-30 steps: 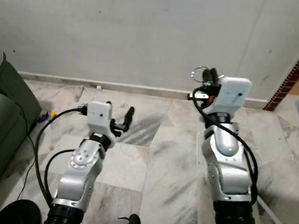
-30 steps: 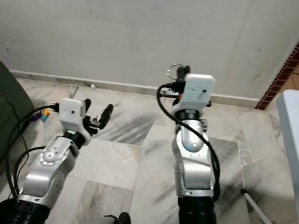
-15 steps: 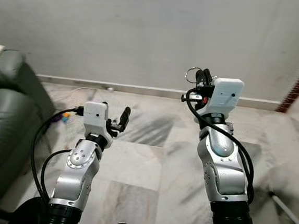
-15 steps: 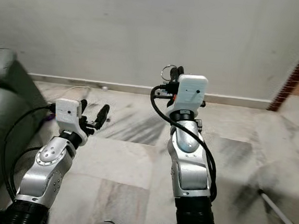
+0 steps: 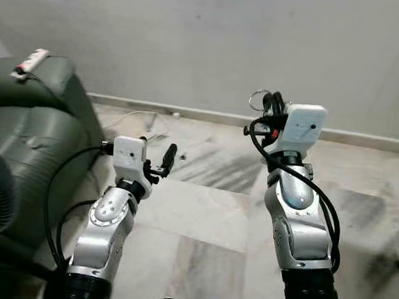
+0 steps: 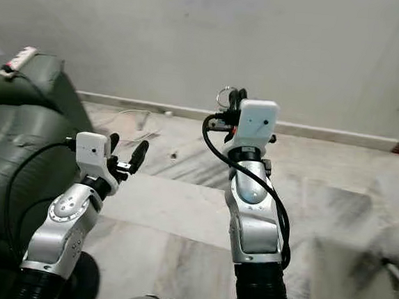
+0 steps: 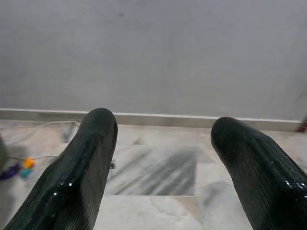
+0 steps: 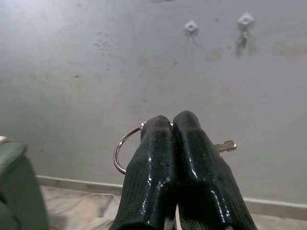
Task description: Hang keys on a hook
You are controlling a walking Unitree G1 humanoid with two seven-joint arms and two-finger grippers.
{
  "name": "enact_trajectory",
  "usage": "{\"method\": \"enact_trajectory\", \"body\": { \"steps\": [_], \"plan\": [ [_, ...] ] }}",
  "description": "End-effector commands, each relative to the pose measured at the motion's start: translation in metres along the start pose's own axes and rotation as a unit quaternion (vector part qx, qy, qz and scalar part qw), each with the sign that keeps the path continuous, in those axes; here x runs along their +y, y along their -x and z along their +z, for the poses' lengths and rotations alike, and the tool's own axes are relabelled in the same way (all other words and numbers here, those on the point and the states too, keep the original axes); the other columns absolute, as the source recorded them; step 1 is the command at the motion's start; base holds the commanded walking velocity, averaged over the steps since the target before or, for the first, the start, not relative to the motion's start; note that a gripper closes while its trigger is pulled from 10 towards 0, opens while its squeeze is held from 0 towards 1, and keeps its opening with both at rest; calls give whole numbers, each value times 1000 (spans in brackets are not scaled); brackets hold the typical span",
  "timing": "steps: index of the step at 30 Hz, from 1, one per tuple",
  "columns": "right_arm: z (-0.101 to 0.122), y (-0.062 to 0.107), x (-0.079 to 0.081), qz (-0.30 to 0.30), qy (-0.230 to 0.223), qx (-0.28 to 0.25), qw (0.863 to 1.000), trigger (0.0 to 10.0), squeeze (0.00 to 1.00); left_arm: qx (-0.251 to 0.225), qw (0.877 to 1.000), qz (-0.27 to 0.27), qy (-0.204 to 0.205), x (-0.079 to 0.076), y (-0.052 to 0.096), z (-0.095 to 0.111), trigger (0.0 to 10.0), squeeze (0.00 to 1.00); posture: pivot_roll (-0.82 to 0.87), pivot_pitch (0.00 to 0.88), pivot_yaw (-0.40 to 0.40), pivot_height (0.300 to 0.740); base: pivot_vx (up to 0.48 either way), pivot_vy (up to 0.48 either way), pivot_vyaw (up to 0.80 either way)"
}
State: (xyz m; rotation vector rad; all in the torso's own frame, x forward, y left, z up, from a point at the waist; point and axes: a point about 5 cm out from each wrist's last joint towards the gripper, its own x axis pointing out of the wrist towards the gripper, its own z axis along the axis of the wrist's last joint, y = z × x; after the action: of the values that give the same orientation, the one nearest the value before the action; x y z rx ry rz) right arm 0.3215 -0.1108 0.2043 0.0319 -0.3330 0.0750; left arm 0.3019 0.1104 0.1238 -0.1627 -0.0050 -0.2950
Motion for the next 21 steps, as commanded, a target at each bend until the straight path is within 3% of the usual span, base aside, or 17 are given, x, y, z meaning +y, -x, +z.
{"method": "enact_trajectory", "body": {
  "steps": [1, 6, 21],
  "plan": [
    [6, -1, 2, 2, -1, -12, 1000, 10000, 0, -8, 1000, -6, -2, 2, 1, 4, 10000, 0, 3, 158, 120, 740, 0, 0, 0],
    [6, -2, 1, 7, 3, -11, 1000, 10000, 0, -10, 1000, -10, 5, -1, 1, 3, 10000, 0, -6, 159, 102, 740, 114, 0, 0],
    [10, -6, -5, 29, 28, -10, 999, 10000, 0, -17, 999, -4, 28, -10, -3, -3, 10000, 0, -41, 147, 29, 740, 342, 0, 0]
  ]
}}
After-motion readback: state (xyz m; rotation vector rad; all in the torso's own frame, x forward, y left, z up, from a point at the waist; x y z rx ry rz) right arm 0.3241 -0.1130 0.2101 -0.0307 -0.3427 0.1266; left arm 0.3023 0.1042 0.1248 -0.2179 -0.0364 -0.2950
